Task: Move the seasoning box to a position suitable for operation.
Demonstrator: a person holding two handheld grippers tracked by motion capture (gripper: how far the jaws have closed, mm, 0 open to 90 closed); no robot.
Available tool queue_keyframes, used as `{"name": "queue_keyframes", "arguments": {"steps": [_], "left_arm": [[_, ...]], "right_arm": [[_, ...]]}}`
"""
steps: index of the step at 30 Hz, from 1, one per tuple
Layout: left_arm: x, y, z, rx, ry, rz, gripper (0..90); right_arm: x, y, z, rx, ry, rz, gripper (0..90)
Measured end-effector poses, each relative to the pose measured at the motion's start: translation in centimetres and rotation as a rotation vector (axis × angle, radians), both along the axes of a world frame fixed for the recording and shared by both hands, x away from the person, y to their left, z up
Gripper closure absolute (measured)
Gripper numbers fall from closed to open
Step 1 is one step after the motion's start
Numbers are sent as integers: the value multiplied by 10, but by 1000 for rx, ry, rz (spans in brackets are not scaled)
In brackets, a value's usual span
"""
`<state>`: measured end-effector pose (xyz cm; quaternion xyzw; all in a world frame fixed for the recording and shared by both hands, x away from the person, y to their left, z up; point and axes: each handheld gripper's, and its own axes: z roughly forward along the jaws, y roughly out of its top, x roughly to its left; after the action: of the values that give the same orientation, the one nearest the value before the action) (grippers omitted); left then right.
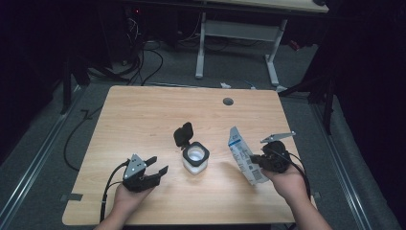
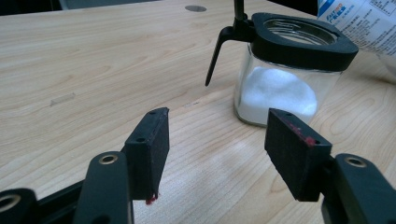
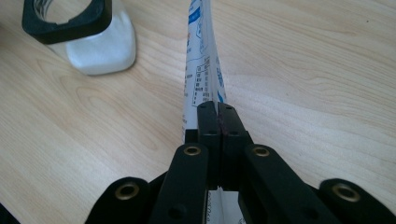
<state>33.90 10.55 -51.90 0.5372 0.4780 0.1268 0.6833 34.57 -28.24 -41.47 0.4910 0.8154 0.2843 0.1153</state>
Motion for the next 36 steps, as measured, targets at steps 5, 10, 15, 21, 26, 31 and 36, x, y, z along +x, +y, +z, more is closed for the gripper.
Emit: {"name": "queue_keyframes", "arguments": {"steps": [5,10,15,21,26,31,36], "left_arm": [[0,4,1,-18,-1,6,403],[1,9,2,-30,-2,7,405],[1,12,2,-36,-6,11,406],[2,16,1,-14,-14,13,408],[2,22,0,-13,-13,21,408],[3,25,0,-14,-14,27,409],[3,26,0,-13,-6,22,411]], "right_arm": [[-3,-5,-5,44,-51,-10,900],[-9,-10,-12,91,-109,-18,900],[-16,-11,-16,117,-165,-32,900],[-20,-15,-25,167,-221,-40,900],[-23,-21,-31,209,-273,-62,900],[-26,-27,-36,243,-331,-79,900],[-25,-32,-42,273,-375,-101,900]]}}
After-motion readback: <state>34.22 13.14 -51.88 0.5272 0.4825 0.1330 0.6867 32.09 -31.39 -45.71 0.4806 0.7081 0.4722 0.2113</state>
